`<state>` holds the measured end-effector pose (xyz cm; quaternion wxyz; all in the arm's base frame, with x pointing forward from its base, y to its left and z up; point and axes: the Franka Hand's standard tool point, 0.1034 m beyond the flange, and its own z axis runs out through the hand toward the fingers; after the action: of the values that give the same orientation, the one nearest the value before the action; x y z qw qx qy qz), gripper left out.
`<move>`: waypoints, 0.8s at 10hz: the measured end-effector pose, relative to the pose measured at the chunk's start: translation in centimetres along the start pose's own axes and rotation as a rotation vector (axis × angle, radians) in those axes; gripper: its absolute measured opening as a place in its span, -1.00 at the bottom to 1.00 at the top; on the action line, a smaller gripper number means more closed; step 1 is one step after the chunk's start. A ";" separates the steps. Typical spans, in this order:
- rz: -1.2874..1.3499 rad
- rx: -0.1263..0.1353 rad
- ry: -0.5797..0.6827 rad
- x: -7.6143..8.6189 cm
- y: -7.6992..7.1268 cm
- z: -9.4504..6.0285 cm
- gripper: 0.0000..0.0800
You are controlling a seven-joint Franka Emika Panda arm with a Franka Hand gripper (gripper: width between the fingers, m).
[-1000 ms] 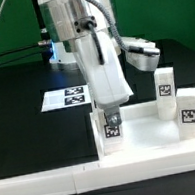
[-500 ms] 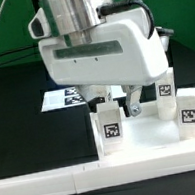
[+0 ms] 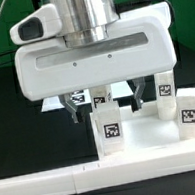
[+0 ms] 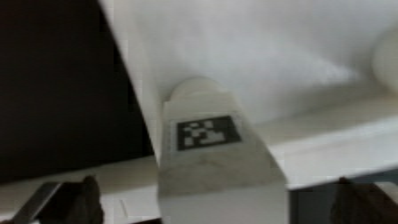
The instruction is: Assemble square table
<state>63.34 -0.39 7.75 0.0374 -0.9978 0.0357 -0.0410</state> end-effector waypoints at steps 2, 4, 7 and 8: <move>0.064 0.000 -0.002 0.0 0.1 0.1 0.41; 0.108 -0.001 -0.002 0.0 0.1 0.1 0.07; 0.437 -0.005 -0.003 0.0 0.1 0.0 -0.29; 0.589 -0.010 -0.010 0.1 0.1 -0.1 -0.29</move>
Offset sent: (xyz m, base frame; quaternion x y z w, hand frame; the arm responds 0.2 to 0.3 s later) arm 0.0000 0.0000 0.0000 0.0000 0.0000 0.0650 0.9979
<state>63.41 -0.46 7.89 0.0430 -0.9448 0.3238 -0.0234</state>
